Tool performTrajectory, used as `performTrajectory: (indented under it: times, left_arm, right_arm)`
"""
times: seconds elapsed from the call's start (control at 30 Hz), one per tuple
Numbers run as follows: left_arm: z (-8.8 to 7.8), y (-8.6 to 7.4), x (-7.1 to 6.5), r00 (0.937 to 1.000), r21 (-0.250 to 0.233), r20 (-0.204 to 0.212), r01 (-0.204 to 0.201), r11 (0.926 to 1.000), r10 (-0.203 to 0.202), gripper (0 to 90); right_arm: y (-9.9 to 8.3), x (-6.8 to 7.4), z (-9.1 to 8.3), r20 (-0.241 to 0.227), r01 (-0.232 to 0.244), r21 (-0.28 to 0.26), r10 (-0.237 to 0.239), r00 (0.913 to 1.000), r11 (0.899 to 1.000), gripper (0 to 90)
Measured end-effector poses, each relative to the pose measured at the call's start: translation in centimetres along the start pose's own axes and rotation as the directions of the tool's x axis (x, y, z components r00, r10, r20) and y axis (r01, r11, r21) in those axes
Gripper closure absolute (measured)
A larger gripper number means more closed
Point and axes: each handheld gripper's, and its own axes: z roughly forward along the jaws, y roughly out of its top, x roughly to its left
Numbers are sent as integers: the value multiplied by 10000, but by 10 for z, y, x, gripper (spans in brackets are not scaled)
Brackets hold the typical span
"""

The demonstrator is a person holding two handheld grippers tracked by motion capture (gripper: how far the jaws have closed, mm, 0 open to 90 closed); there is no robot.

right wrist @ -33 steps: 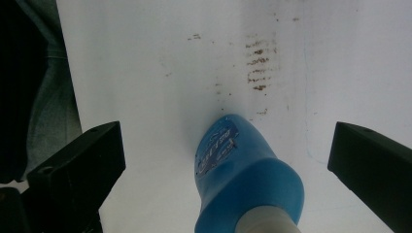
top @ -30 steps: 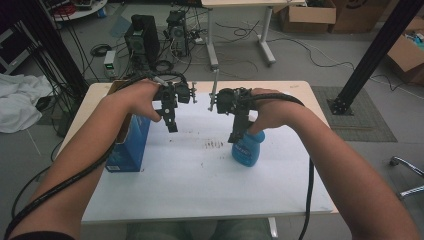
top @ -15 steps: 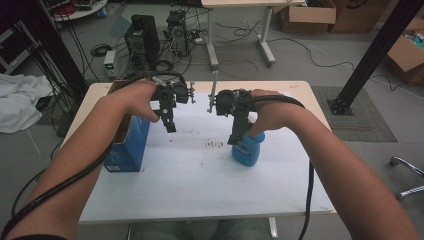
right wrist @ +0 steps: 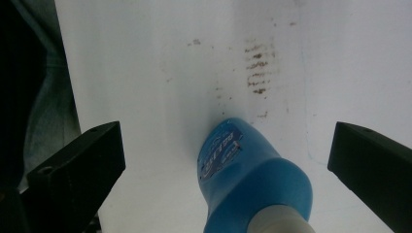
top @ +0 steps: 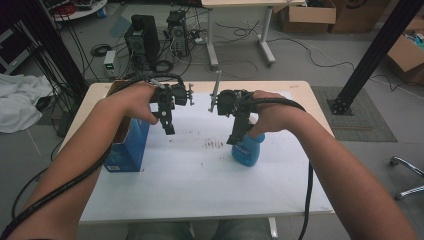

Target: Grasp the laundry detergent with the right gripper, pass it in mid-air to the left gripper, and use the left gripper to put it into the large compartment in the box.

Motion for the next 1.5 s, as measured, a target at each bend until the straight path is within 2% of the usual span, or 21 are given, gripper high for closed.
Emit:
performTrajectory:
  times: [0.13, 0.27, 0.37, 0.43, 0.47, 0.57, 0.7, 0.87, 0.93, 1.1, 1.17, 1.2, 1.27, 1.37, 1.4, 1.43, 1.47, 1.5]
  left_arm:
    - [-5, -1, -2, 10000, -86, -50, 15, 10000, -16, 1]
    - [-7, -1, -3, 9999, -158, -104, -38, 9999, 36, 1]
    - [-8, -2, -4, 9999, -256, -147, 10, 9997, -14, 1]
    - [-8, -3, -5, 9999, -217, -141, -25, 9998, 22, 1]
    - [-9, -3, -5, 9999, -212, -168, -23, 9998, 19, 1]
    - [-11, -4, -6, 9998, -249, -195, -48, 9997, 43, 1]
    - [-14, -4, -7, 9997, -314, -225, -78, 9995, 71, 1]
    - [-15, -4, -7, 9995, -376, -264, -186, 9991, 176, 1]
    - [-17, -5, -8, 9992, -428, -347, -216, 9989, 201, 1]
    - [-21, -10, -6, 9990, -541, -408, -195, 9983, 173, 1]
    - [-21, -12, -5, 9990, -571, -423, -156, 9982, 132, 1]
    - [-22, -13, -5, 9990, -591, -440, -123, 9982, 97, 1]
    - [-23, -14, -5, 9990, -622, -432, -112, 9980, 86, 1]
    - [-23, -14, -7, 9989, -630, -460, -130, 9979, 101, 1]
    - [-24, -15, -8, 9989, -650, -451, -127, 9978, 98, 1]
    - [-24, -15, -8, 9988, -656, -468, -141, 9977, 111, 1]
    - [-25, -15, -8, 9988, -624, -466, -152, 9979, 123, 1]
    - [-25, -15, -9, 9988, -606, -474, -151, 9981, 122, 1]
  right_arm:
    - [-8, -3, -10, 271, -330, -912, 356, 9990, 9953, 0]
    - [-19, -5, -22, 883, -570, -1796, 738, 9934, 9821, 0]
    - [-30, -5, -35, 1194, -856, -2696, 1215, 9854, 9592, 0]
    - [-40, -5, -43, 1320, -1042, -3300, 1552, 9790, 9382, 0]
    - [-43, -5, -45, 1354, -1117, -3451, 1671, 9766, 9319, 0]
    - [-58, -2, -51, 1489, -1291, -4074, 2053, 9673, 9041, 0]
    - [-79, 4, -55, 1537, -1602, -4654, 2577, 9539, 8705, 0]
    - [-104, 17, -55, 1710, -1794, -5061, 3020, 9378, 8436, 0]
    - [-114, 27, -53, 2191, -1702, -5194, 3230, 9207, 8374, 0]
    - [-139, 48, -42, 2176, -1846, -5632, 3600, 9072, 8055, 0]
    - [-147, 53, -35, 2102, -1977, -5812, 3803, 9007, 7894, 0]
    - [-151, 56, -31, 2127, -2068, -5887, 3966, 8930, 7814, 0]
    - [-160, 60, -23, 2003, -2253, -6072, 4211, 8846, 7620, 0]
    - [-174, 64, -11, 1742, -2492, -6473, 4581, 8717, 7204, 0]
    - [-179, 66, -6, 1798, -2563, -6573, 4778, 8599, 7087, 0]
    - [-184, 69, 2, 1720, -2696, -6687, 4969, 8506, 6930, 0]
    - [-187, 69, 6, 1638, -2740, -6753, 5015, 8495, 6847, 0]
    - [-191, 71, 13, 1585, -2839, -6831, 5160, 8418, 6729, 0]
